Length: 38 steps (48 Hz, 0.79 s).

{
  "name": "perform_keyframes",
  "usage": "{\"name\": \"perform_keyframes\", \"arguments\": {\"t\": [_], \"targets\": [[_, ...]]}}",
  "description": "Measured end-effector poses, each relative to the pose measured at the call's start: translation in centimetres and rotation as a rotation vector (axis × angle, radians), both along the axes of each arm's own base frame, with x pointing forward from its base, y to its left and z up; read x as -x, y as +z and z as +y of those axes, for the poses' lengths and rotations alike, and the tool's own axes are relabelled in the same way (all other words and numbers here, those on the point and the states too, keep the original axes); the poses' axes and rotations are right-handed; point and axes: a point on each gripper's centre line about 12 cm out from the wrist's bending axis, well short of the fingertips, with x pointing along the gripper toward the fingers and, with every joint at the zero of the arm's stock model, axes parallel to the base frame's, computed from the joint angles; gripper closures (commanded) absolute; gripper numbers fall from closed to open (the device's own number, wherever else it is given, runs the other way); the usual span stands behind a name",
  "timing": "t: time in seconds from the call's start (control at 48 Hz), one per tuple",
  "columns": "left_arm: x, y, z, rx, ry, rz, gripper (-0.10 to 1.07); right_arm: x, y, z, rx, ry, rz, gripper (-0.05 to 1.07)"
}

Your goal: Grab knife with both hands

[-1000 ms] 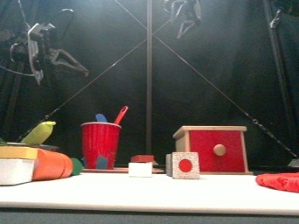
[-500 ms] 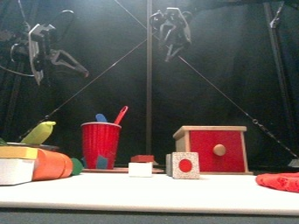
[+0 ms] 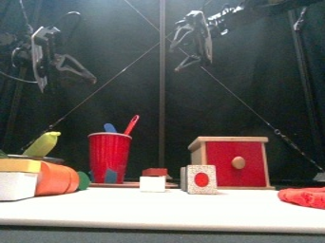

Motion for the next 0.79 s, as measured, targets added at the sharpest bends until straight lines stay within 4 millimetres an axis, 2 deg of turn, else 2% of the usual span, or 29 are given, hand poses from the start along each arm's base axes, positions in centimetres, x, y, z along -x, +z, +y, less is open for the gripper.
{"name": "perform_keyframes", "arguments": {"t": [0.167, 0.333, 0.792], "targets": [[0.0, 0.1, 0.0, 0.004, 0.002, -0.002, 0.59, -0.9, -3.7, -0.8, -0.067, 0.004, 0.031, 0.09], [0.0, 0.1, 0.1, 0.005, 0.004, -0.003, 0.59, -2.0, -6.5, -1.5, -0.106, 0.014, 0.078, 0.09], [0.0, 0.0, 0.1, 0.006, 0.004, 0.000, 0.59, -5.0, -9.3, -4.1, -0.156, 0.058, 0.163, 0.09]]}}
